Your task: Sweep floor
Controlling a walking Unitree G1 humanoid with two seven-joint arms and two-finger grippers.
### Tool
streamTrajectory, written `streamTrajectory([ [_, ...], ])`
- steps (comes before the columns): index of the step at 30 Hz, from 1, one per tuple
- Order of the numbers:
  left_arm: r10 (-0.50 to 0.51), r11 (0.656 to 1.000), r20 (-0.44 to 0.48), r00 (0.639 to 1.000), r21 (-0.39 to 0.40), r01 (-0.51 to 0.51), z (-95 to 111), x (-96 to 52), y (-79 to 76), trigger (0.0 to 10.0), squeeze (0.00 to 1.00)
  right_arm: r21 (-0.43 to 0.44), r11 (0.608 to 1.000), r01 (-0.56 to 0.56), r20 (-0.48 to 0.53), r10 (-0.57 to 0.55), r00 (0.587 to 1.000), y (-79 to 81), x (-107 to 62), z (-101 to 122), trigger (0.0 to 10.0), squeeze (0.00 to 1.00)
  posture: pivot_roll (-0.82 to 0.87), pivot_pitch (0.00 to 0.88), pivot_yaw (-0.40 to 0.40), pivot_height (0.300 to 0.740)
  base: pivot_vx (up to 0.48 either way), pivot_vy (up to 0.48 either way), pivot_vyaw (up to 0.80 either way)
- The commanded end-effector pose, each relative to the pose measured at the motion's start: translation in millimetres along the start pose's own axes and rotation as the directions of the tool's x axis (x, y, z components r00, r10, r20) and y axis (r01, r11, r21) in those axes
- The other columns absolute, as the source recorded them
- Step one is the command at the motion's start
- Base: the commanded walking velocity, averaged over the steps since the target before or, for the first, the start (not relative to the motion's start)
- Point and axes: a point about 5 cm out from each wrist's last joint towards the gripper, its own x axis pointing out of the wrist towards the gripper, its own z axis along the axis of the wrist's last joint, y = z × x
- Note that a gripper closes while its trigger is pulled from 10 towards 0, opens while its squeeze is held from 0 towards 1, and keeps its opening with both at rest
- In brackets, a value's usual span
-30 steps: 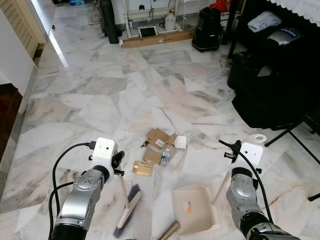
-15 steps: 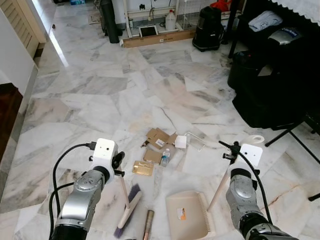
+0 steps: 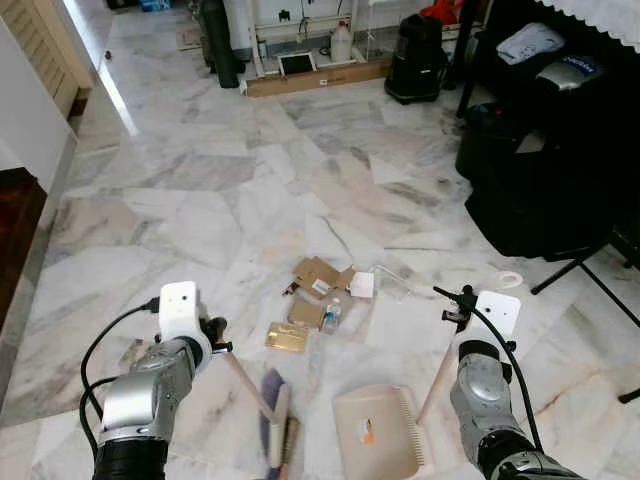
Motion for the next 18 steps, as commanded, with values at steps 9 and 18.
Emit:
streamTrajectory([
  [9, -0.126, 0.946, -0.048, 0.991, -0.308, 0.105, 9.1, -0.9, -40.6, 10.0, 0.0, 0.012, 0.999, -0.04, -0.007, 0.04, 0.999, 9.9, -4.7, -3.3, 10.0, 0.0, 0.17, 0.1, 0.037, 0.74, 0.0, 0.0, 0.0],
  [18, -0.15, 0.951, -0.006, 0.989, -0.275, 0.142, 23.2, -8.0, -52.9, 10.0, 0.0, 0.019, 0.999, -0.033, -0.005, 0.033, 0.999, 7.1, -3.7, -2.6, 10.0, 0.0, 0.16, 0.106, 0.035, 0.74, 0.0, 0.0, 0.0],
])
